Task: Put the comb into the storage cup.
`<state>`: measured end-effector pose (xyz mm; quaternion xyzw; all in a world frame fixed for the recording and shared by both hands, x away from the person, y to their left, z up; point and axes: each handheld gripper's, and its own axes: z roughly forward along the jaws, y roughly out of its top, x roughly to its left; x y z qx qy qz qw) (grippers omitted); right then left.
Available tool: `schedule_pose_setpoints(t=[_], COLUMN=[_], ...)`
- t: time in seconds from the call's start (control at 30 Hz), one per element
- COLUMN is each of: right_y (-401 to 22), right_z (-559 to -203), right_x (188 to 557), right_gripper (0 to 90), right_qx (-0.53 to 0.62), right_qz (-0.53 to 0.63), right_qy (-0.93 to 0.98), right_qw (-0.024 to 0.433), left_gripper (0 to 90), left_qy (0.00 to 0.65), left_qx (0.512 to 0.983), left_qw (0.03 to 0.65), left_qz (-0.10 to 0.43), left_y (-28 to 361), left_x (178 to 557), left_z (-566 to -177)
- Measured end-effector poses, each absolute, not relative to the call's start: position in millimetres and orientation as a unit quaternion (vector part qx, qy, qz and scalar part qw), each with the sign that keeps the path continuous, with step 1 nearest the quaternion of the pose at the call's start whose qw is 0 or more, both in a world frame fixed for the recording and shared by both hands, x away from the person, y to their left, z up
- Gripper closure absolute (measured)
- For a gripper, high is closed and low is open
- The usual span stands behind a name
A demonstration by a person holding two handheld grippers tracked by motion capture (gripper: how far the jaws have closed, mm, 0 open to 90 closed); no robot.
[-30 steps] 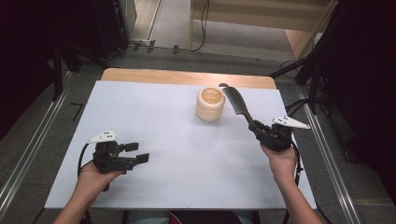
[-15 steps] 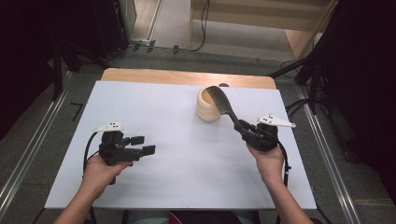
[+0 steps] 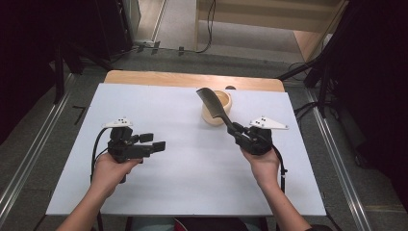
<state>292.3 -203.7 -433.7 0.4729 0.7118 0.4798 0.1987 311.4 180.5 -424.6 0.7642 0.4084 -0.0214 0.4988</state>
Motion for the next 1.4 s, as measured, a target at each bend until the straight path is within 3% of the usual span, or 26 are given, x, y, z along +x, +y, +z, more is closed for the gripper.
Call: schedule_pose_setpoints(t=[1.4], right_y=[-128.0], right_z=[-456.1], right_x=[287.3], right_gripper=[70.3], right_qx=[0.455], right_qz=[0.52], right_qy=[0.689], right_qw=[0.218], left_gripper=[25.4], left_qy=[0.437], left_qx=[0.738], left_qw=[0.514], left_qz=[-0.001], left_y=[129.0], left_x=[341.9], left_z=[-411.3])
